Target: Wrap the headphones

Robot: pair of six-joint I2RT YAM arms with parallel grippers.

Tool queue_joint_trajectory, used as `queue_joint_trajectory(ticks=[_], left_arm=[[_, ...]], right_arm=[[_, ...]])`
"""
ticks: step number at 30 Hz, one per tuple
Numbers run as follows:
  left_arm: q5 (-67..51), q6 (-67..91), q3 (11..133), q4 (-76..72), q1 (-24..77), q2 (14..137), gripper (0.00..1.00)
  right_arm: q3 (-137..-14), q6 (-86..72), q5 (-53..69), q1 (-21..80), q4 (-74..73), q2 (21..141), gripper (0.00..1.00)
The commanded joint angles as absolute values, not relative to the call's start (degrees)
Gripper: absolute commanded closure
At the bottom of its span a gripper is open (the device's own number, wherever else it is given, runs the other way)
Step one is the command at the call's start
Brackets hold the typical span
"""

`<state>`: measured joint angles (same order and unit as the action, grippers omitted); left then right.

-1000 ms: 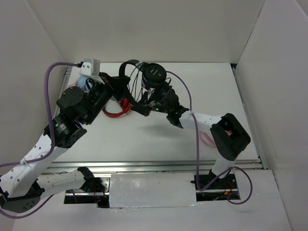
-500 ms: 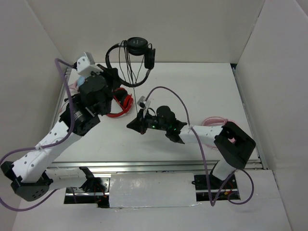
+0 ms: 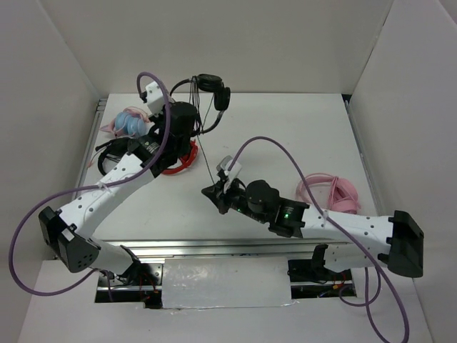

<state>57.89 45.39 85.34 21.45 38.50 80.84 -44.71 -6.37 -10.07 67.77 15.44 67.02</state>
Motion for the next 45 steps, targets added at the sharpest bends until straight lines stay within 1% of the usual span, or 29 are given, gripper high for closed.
queue_joint_trajectory(ticks=[1,4,6,7,8,9,10,11,15,16,19,20,24,29,30,31,36,41,42,43,44,45], left_arm=[[53.3,46.6,81.2,14.3,37.3,80.2,1.00],[49.2,45.1,77.2,14.0,37.0,80.5,1.00],[47.6,43.3,75.4,13.8,37.0,80.9,1.00],[46.9,42.5,73.0,13.3,37.1,81.6,1.00],[46.8,43.1,72.3,14.4,36.9,82.3,1.00],[46.3,43.6,71.8,15.7,36.8,84.0,1.00],[45.0,44.2,70.9,16.9,36.7,84.9,1.00],[43.4,41.9,70.1,15.8,36.8,85.5,1.00],[35.3,36.7,64.8,10.1,37.9,85.7,1.00],[34.1,36.1,62.3,9.1,38.1,85.2,1.00],[29.3,34.5,56.7,4.9,38.7,82.5,1.00],[26.2,33.0,55.5,4.0,38.9,81.6,1.00],[22.6,30.5,49.9,3.0,40.2,77.4,1.00],[18.0,28.4,43.9,3.4,42.0,72.3,1.00],[15.1,28.1,43.2,3.3,42.4,72.0,1.00],[15.7,28.9,42.6,3.6,42.9,71.6,1.00],[14.9,30.3,39.3,3.8,43.0,73.7,1.00],[15.8,31.6,38.8,3.8,42.5,78.7,1.00],[15.4,31.8,38.9,3.7,42.1,79.4,1.00],[15.1,31.6,39.4,4.0,42.0,81.1,1.00],[15.6,32.0,39.5,4.1,42.0,81.8,1.00],[15.7,31.6,39.9,4.1,41.9,83.1,1.00]], right_arm=[[-50.0,-0.6,-20.2,66.8,3.8,64.0,1.00],[-54.0,5.0,-22.0,64.2,0.5,64.0,1.00],[-58.5,8.9,-21.6,59.8,-3.1,65.3,1.00],[-60.1,10.4,-19.5,58.2,-6.4,65.8,1.00],[-64.3,10.8,-17.0,54.9,-8.5,66.8,1.00],[-65.9,11.0,-15.1,53.5,-9.7,68.5,1.00],[-67.5,11.8,-9.9,52.3,-10.8,69.6,1.00],[-70.6,14.0,-7.9,51.6,-13.9,70.7,1.00],[-74.9,19.8,-3.3,50.4,-14.8,76.8,1.00],[-75.4,21.0,-3.2,49.8,-14.5,77.7,1.00],[-77.1,25.4,-10.1,48.8,-10.6,81.2,1.00],[-77.5,26.4,-10.7,48.5,-10.5,82.7,1.00],[-77.7,32.1,-9.8,46.4,-9.8,85.0,1.00],[-77.3,33.5,-7.0,43.7,-14.5,87.7,1.00],[-76.8,33.1,-4.9,43.3,-15.8,88.1,0.99],[-76.5,32.3,-4.1,43.2,-16.5,88.2,0.98],[-72.0,29.8,-3.1,43.7,-14.7,88.5,0.92],[-71.1,29.5,-2.3,42.8,-16.4,90.2,0.90],[-71.5,29.6,-0.9,42.4,-17.2,91.3,0.91],[-71.8,29.5,-0.3,41.9,-17.4,92.0,0.94],[-72.9,29.2,-0.3,40.8,-17.5,92.7,1.00],[-73.4,29.2,2.2,40.3,-17.8,94.6,1.00]])
